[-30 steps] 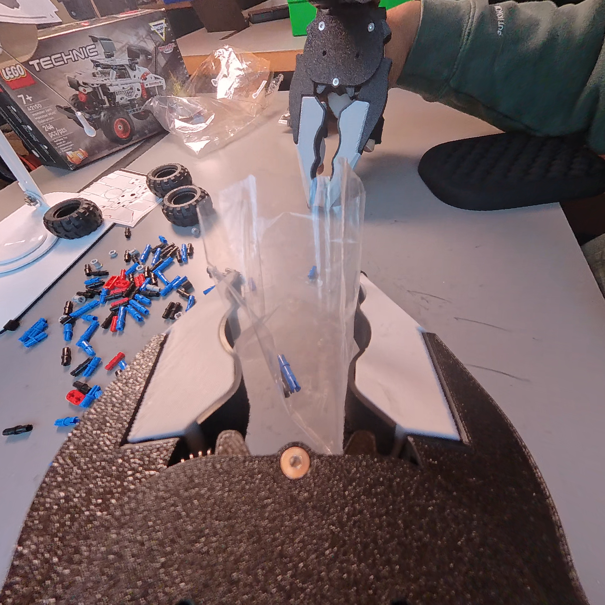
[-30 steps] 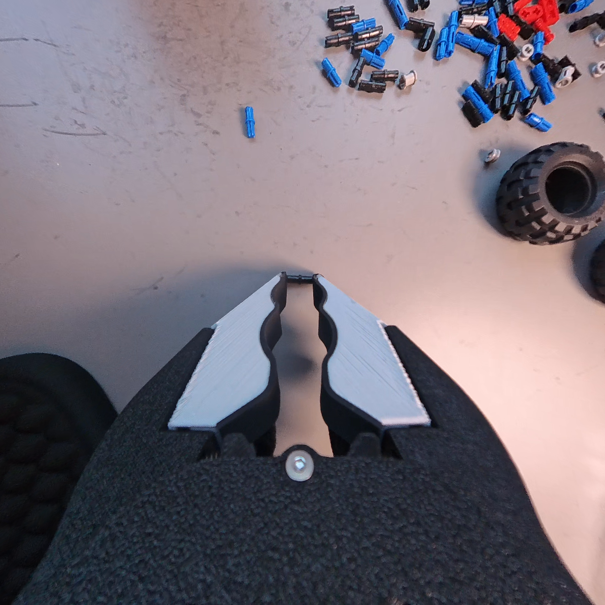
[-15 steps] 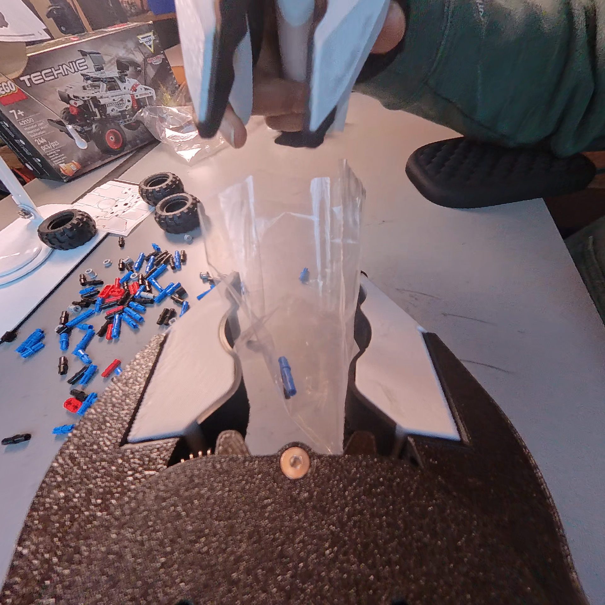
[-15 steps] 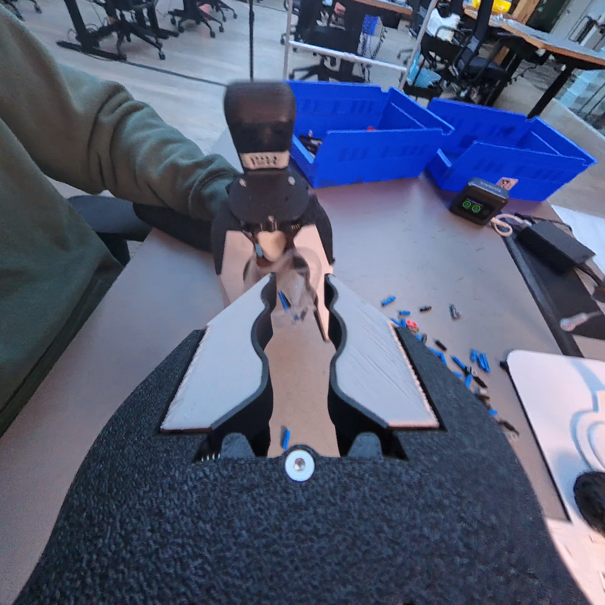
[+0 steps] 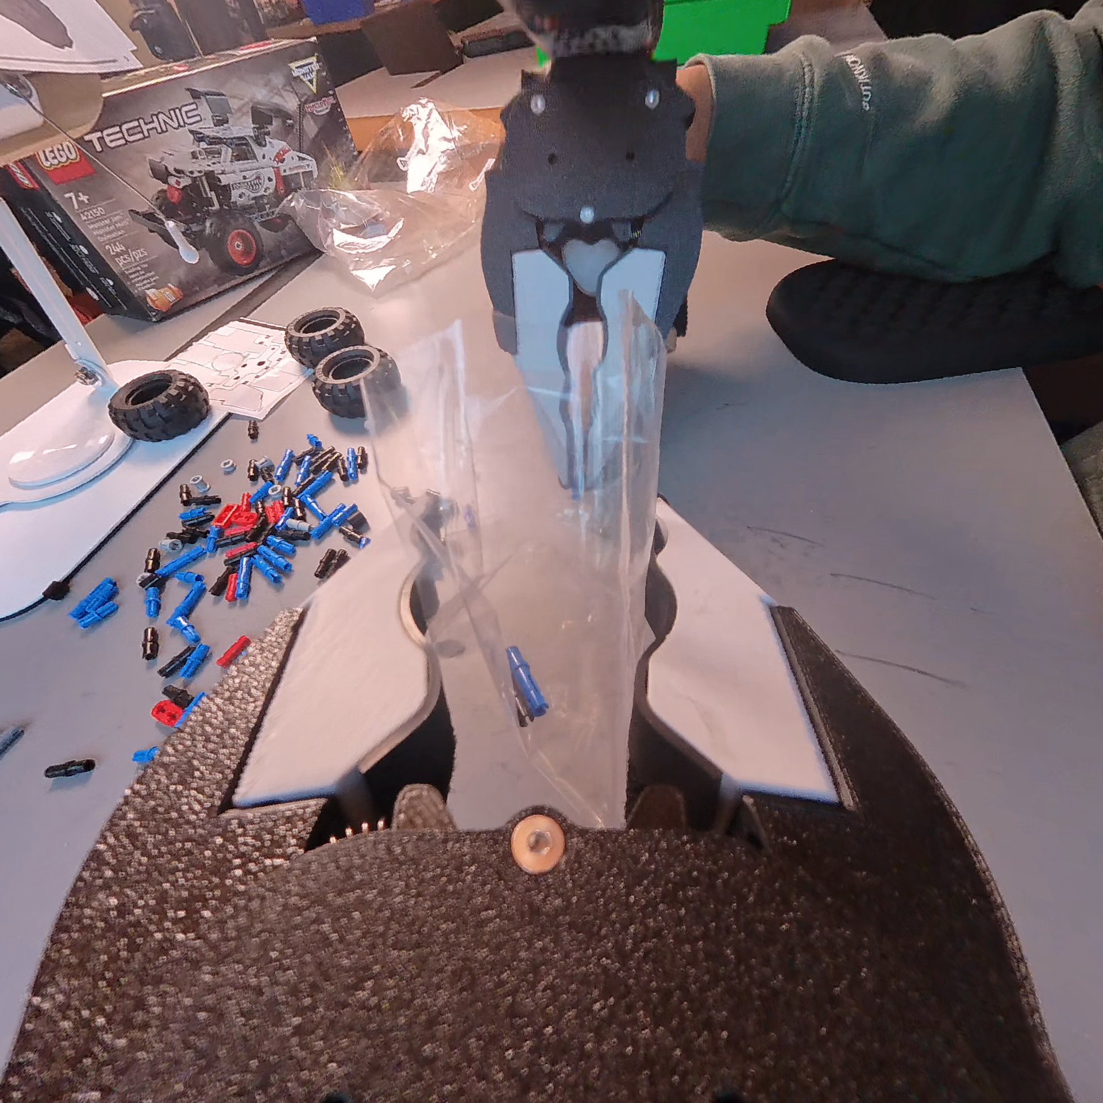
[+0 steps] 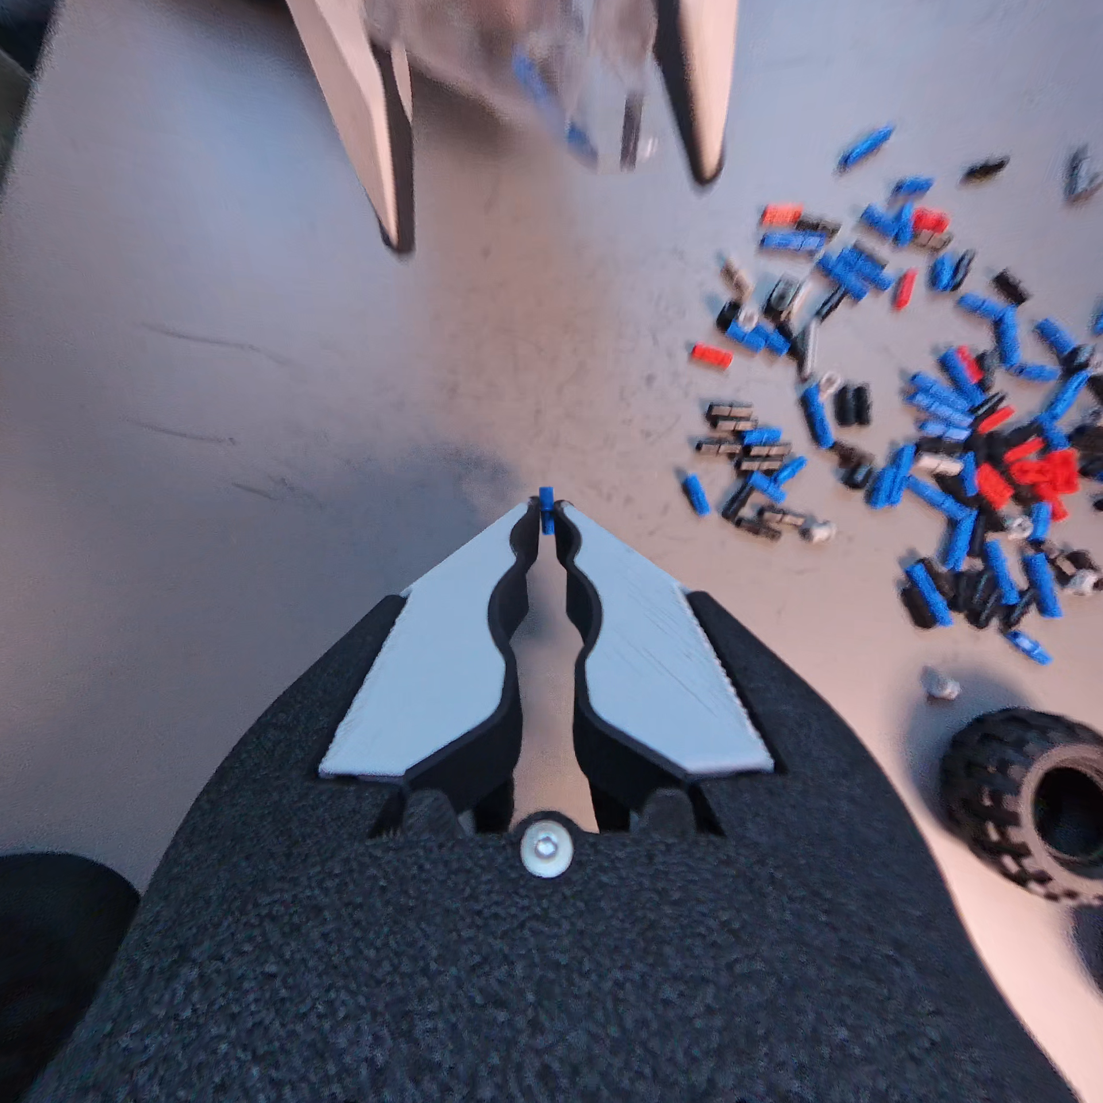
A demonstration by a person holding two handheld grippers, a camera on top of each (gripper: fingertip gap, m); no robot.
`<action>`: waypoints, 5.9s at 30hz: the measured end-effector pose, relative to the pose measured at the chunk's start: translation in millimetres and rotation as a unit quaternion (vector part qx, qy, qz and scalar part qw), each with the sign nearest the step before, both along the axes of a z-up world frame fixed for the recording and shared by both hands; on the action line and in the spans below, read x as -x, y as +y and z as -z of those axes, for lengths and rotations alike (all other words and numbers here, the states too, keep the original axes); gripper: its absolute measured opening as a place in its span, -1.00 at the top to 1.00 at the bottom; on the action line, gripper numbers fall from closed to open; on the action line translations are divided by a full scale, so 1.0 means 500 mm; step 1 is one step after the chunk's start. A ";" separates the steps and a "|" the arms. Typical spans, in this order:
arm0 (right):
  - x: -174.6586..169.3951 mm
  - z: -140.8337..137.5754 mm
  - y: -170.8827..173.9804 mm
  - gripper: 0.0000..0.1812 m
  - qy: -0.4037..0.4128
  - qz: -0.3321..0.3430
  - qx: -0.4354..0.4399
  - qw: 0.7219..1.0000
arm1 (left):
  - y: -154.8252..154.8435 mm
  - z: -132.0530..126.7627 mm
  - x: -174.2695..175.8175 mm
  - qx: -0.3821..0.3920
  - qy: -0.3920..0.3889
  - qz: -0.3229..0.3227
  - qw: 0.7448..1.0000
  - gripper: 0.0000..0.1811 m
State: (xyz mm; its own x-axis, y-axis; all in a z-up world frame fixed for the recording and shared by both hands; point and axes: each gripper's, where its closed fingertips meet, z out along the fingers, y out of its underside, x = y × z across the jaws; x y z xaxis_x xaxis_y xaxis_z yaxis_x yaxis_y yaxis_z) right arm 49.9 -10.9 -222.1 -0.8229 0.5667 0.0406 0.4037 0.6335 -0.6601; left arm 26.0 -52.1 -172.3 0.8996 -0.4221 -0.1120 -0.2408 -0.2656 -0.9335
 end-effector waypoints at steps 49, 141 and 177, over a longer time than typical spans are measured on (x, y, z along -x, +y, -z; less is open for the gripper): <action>0.148 -0.016 0.070 0.58 0.035 0.111 0.033 0.993 | 0.002 0.019 0.009 0.030 -0.002 -0.012 0.999 0.25; -0.110 -0.004 -0.403 0.77 -0.001 -0.220 0.015 0.975 | 0.002 0.000 0.066 0.017 -0.034 -0.076 0.996 0.27; 0.153 0.003 0.007 0.61 0.024 0.105 0.008 0.994 | -0.016 -0.072 0.107 -0.056 -0.053 -0.093 0.993 0.28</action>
State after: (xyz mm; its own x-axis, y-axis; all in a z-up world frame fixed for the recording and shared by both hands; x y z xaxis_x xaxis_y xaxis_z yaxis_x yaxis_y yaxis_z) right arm -26.4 -7.3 -223.7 -0.6836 0.7268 0.0674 0.4933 0.5280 -0.6913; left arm -27.7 -59.9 -136.2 0.9701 -0.2377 -0.0490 -0.0956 -0.1889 -0.9773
